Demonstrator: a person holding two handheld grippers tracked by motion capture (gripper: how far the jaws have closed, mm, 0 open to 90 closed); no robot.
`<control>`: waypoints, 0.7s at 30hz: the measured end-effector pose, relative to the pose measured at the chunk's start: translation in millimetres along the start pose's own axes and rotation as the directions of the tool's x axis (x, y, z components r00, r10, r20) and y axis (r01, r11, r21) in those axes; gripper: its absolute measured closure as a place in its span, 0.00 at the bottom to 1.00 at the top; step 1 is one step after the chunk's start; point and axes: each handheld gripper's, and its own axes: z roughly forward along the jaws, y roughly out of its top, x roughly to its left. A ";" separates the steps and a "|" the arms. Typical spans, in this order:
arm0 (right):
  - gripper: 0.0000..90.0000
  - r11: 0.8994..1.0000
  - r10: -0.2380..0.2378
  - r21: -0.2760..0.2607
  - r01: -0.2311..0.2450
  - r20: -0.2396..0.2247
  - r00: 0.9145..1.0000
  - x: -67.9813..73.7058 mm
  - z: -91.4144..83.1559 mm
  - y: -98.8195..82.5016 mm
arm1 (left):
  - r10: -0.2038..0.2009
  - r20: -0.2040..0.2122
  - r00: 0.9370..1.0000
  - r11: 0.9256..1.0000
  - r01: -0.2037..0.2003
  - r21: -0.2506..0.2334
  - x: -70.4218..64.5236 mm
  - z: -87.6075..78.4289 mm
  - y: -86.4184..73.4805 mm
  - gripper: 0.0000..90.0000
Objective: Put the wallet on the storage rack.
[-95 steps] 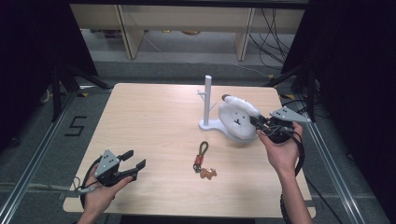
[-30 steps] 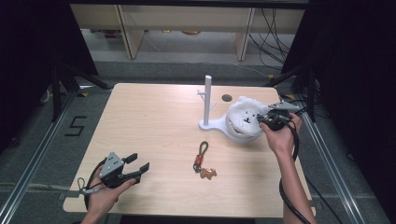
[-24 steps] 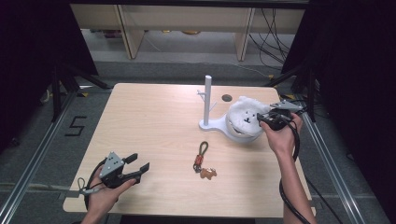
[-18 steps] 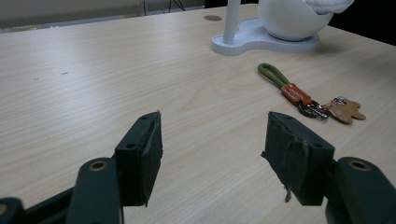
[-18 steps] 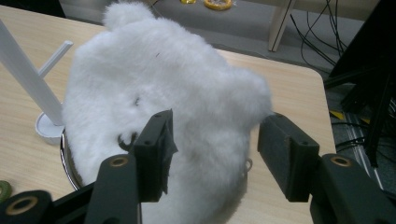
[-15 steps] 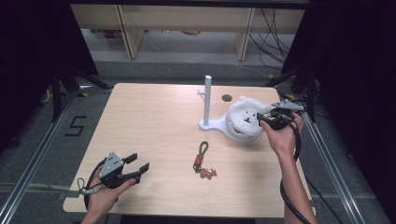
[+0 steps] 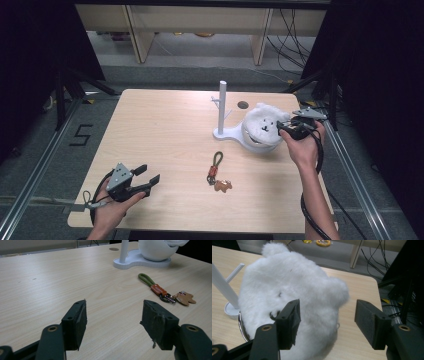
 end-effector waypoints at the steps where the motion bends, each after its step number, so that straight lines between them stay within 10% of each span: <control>1: 0.43 1.000 0.006 -0.009 -0.006 -0.004 1.000 0.7 0.7 -0.8 | 0.000 0.000 1.000 1.000 0.000 0.001 -0.1 0.0 0.0 0.40; 21: 0.38 0.999 0.034 0.011 -0.033 -0.025 0.999 17.5 -20.2 -8.6 | 0.024 -0.002 1.000 1.000 -0.024 0.006 0.6 0.4 -0.5 0.40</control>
